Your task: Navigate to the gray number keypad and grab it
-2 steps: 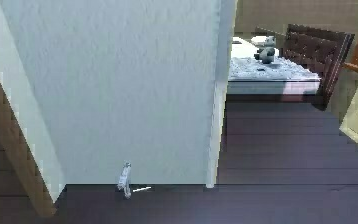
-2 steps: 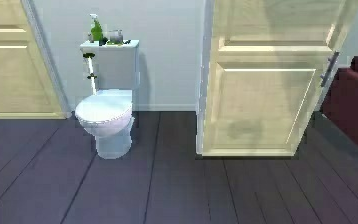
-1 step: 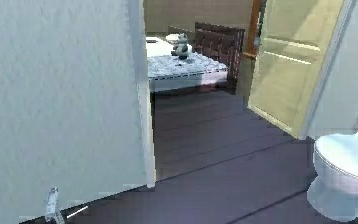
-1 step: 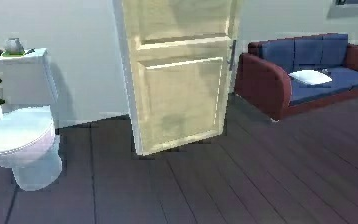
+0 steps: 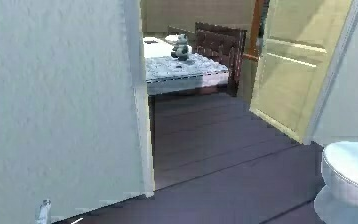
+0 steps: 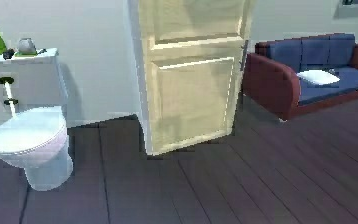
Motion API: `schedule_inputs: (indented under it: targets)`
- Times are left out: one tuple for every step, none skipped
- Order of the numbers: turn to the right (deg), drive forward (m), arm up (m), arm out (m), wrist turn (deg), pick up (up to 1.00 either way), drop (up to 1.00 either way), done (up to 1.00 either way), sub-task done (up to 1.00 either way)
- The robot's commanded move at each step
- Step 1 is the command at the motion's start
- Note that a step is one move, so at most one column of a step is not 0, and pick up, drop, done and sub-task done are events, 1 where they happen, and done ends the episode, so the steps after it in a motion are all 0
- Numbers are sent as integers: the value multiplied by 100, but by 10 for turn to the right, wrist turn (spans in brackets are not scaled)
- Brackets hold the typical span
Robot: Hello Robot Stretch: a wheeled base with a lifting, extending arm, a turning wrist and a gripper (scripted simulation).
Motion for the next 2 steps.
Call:
schedule_inputs:
  targets:
    - [450,0,0,0,0,0,0,0,0]
    - [330,0,0,0,0,0,0,0,0]
